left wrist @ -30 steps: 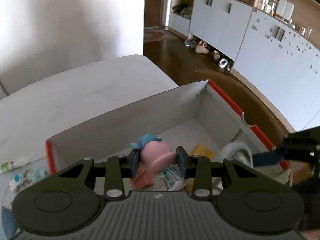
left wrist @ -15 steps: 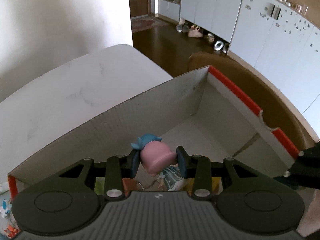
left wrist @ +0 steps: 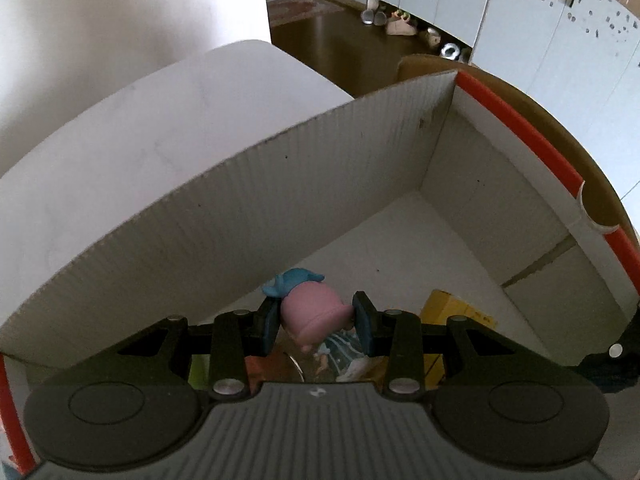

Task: Organize rigid objects
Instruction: 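Open the left tool to drop the figurine while the right tool releases the dispenser in the box, then withdraw both tools from the box back toward the table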

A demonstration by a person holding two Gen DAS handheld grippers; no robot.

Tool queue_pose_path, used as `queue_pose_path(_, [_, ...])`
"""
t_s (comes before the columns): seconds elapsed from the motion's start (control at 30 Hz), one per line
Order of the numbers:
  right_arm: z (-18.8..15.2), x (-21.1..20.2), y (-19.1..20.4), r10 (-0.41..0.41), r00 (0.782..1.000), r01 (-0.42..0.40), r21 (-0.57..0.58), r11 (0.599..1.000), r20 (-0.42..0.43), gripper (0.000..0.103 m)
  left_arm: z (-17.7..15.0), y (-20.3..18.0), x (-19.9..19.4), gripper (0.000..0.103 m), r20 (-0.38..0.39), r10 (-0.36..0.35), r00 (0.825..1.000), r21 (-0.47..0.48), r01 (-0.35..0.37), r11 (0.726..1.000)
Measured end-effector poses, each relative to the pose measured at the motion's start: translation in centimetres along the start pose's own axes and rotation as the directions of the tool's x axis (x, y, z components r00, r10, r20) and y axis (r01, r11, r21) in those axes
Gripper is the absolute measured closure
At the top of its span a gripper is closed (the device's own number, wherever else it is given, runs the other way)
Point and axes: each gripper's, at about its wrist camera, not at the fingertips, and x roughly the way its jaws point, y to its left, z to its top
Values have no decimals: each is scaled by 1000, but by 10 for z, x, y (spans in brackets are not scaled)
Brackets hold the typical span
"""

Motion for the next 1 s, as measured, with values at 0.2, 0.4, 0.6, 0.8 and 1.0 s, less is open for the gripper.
queue_pose_path(0.2, [0, 2, 0, -12, 1000, 12, 3, 1000, -5, 56, -1, 1, 0, 64, -19, 5, 1000, -10, -5, 1000])
queue_pose_path(0.4, [1, -2, 3, -17, 1000, 17, 1, 1000, 6, 47, 0, 3, -11, 60, -10, 14, 1000, -32, -14, 999])
queue_pose_path(0.6, [-1, -9, 8, -40, 999, 40, -9, 999, 29, 39, -7, 9, -31, 44, 40, 7, 999, -53, -4, 999])
queue_pose_path(0.8, [-1, -18, 11, -59, 997, 59, -4, 998, 49, 32, -16, 16, -51, 45, 83, 2, 997, -77, 4, 997])
queue_pose_path(1.0, [-2, -29, 20, -72, 995, 72, 6, 997, 75, 31, -27, 21, -76, 44, 129, -15, 992, -81, 25, 996])
